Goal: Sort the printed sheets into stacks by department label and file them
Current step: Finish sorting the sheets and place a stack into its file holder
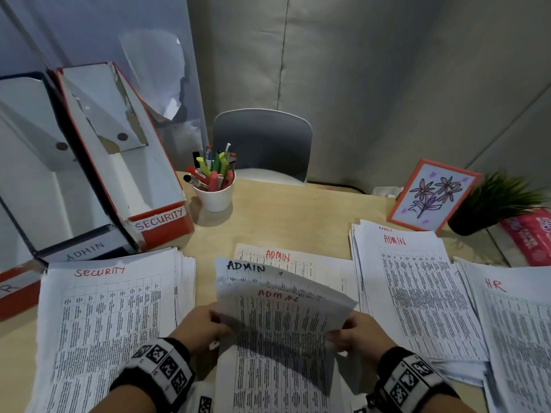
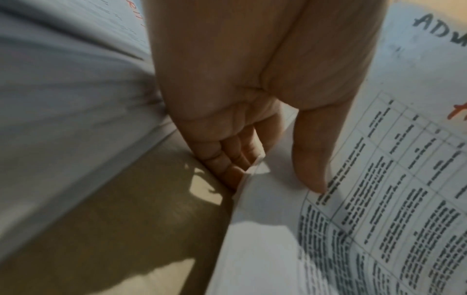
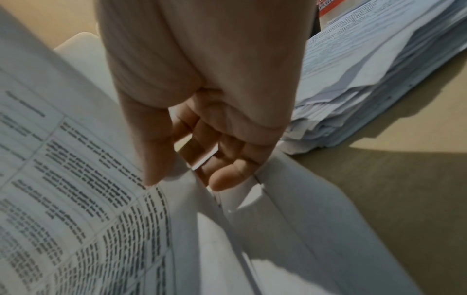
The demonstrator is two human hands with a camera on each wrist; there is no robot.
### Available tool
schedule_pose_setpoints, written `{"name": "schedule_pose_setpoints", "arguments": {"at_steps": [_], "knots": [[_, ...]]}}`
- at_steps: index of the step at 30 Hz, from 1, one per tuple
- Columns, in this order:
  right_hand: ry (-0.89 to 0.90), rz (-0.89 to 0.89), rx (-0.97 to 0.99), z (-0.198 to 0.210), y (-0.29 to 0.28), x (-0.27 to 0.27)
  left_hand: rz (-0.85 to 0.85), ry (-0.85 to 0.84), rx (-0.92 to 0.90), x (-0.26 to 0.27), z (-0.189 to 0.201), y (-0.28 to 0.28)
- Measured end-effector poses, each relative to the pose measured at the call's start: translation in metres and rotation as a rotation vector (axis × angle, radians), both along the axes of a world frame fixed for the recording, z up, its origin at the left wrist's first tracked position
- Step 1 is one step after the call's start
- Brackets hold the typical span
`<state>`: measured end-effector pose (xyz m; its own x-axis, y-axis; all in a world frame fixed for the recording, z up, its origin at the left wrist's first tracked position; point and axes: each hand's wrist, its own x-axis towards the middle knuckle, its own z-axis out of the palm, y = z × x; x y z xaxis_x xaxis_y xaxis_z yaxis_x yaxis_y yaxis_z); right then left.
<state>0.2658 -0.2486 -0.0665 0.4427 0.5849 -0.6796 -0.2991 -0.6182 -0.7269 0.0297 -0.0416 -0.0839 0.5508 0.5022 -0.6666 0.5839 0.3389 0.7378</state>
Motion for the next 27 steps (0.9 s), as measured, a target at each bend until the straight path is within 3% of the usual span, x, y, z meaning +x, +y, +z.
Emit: {"name": "schedule_pose_setpoints", "arguments": {"at_steps": [3,8,17,22,27], "knots": [[-0.052,0.013,0.001,-0.004,-0.001,0.001,0.059,-0.042,0.072,0.003,0.004,-0.003],[-0.099,-0.005,-0.012,-0.006,-0.001,-0.002,0.153,-0.115,0.039,0.010,0.012,-0.006],[-0.117,0.037,-0.047,-0.003,0.004,-0.005,-0.143,-0.138,0.142,0.024,0.042,-0.007],[0.043,-0.012,0.129,0.024,0.013,0.012,-0.117,-0.252,0.104,0.025,0.076,0.000],[-0.276,-0.037,0.351,0.074,0.029,0.011,0.000,-0.395,0.367,0.031,0.119,0.001]]}}
